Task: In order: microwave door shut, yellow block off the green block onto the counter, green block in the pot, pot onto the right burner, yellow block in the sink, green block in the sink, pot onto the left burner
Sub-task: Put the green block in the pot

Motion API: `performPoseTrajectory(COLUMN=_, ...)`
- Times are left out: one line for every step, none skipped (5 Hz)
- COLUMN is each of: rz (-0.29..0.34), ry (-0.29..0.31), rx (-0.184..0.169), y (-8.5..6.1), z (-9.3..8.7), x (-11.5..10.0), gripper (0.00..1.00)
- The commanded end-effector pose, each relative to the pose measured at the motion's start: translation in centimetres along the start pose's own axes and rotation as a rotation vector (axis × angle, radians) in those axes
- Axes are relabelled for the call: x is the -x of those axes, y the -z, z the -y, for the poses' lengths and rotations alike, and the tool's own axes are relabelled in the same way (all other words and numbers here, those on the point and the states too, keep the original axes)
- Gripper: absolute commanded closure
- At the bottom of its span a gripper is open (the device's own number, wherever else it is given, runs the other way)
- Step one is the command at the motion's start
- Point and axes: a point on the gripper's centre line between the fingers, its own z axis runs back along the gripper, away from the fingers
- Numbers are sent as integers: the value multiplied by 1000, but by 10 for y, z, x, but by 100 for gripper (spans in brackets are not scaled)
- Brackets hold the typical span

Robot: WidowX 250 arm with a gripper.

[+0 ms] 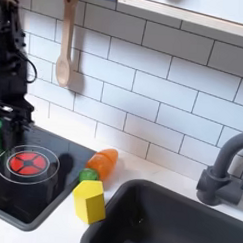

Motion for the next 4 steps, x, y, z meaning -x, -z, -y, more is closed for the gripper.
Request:
performPoseTrajectory(rz=47, ry=-41, rx=-30, y=-19, z=-29, x=0, gripper=100)
performPoseTrajectory(rz=81, ry=-47, rx=-61, y=-33, z=-40, x=-2, gripper=100)
performPoseTrajectory(rz=83, ry=-50, rx=-70, y=-29, z=-50, x=-8, gripper=100)
performPoseTrajectory(rz=102, ry=-50, rx=-88, y=-30, z=-62, x=-17, gripper=100)
